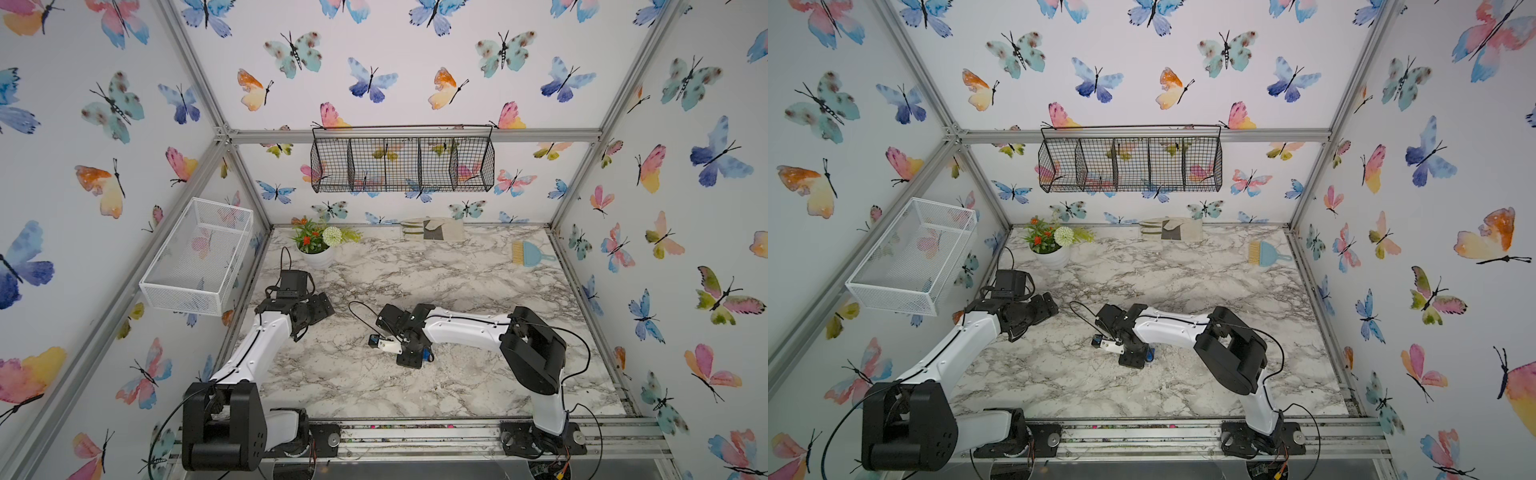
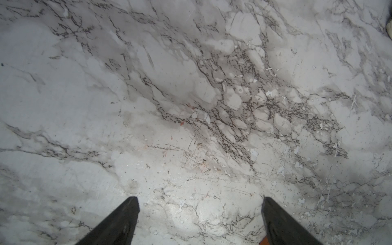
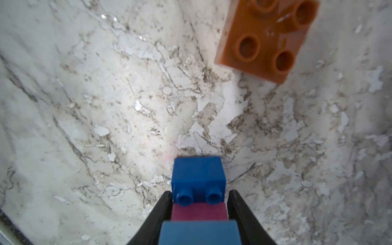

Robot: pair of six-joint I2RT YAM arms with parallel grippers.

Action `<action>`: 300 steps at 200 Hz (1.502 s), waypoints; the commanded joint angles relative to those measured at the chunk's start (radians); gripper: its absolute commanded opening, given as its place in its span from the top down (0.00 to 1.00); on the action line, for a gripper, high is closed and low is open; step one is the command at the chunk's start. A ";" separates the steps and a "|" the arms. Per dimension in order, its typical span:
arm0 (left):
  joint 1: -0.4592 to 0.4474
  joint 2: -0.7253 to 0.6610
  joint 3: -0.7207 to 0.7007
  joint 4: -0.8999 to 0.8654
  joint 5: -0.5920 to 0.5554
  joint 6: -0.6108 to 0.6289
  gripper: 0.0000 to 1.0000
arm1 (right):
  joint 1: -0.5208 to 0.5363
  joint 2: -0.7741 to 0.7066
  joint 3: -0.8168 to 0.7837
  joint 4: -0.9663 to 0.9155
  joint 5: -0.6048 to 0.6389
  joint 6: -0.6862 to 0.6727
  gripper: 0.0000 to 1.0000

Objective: Assemble the letter y with lego
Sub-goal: Assemble the lego brick with the lego brick, then pick up the lego brick from the center of the board.

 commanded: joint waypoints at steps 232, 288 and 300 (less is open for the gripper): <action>0.011 -0.020 -0.008 -0.004 0.000 0.010 0.09 | 0.007 0.024 0.052 0.001 -0.004 0.028 0.76; 0.010 -0.013 -0.012 0.001 0.018 0.012 0.09 | 0.006 0.007 0.082 -0.009 0.022 0.014 0.82; 0.008 -0.005 -0.019 0.006 0.038 0.009 0.10 | 0.006 0.017 0.101 -0.024 0.037 0.009 0.83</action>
